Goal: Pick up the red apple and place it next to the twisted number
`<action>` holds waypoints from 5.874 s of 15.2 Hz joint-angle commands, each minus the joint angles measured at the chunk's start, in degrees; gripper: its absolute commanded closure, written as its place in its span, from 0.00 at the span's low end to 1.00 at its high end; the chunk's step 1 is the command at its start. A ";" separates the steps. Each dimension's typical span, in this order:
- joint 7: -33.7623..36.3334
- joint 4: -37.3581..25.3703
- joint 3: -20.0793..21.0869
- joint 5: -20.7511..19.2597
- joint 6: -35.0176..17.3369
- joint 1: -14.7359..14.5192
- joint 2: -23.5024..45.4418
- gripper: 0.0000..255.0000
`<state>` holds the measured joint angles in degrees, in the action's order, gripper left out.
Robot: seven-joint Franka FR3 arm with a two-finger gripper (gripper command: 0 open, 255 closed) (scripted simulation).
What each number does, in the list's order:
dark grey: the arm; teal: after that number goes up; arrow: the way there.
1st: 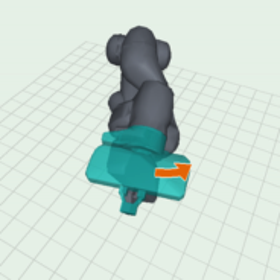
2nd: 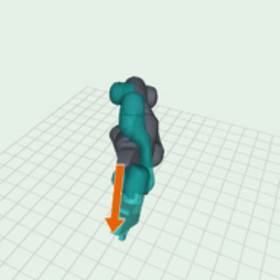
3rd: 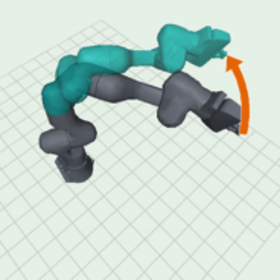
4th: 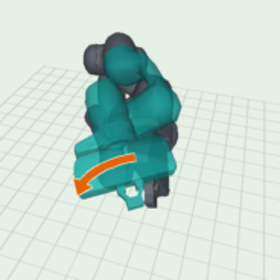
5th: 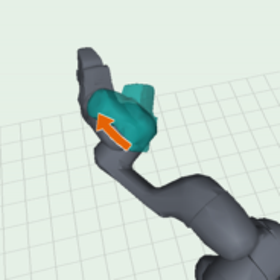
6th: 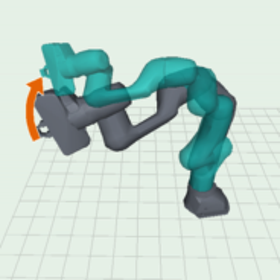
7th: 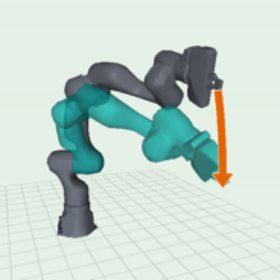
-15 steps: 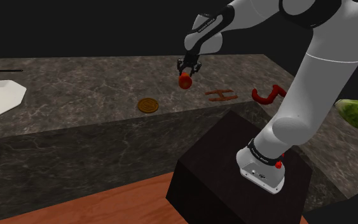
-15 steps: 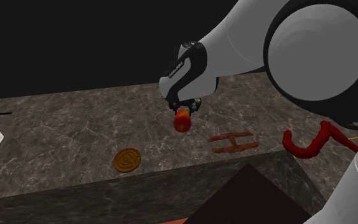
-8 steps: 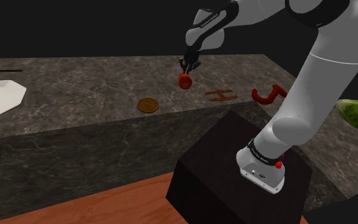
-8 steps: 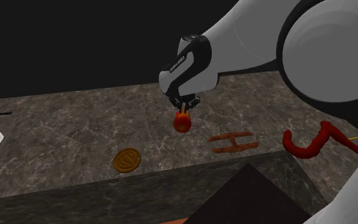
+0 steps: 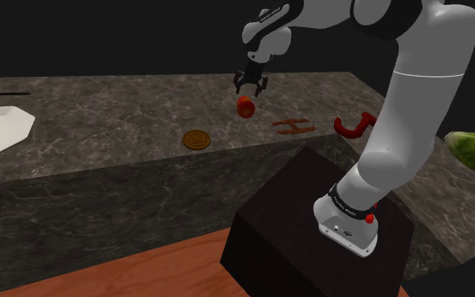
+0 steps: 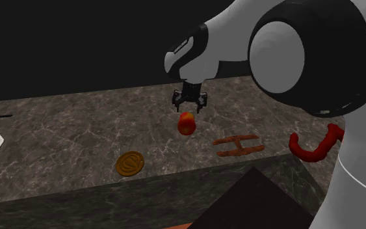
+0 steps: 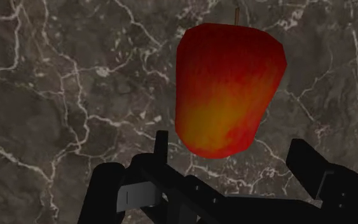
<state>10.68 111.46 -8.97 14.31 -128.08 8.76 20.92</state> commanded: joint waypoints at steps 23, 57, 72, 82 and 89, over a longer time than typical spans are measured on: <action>-0.47 0.56 0.38 0.64 -1.14 0.00 0.99 1.00; -11.74 -12.25 2.74 5.01 10.03 4.00 9.10 0.00; -11.38 -12.50 2.63 4.76 11.12 3.96 8.22 1.00; -9.64 -14.62 2.17 3.61 16.85 3.84 4.38 1.00; -8.43 -16.92 1.94 2.93 21.13 3.85 2.24 1.00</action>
<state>2.06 94.82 -7.01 17.33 -107.50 12.63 23.44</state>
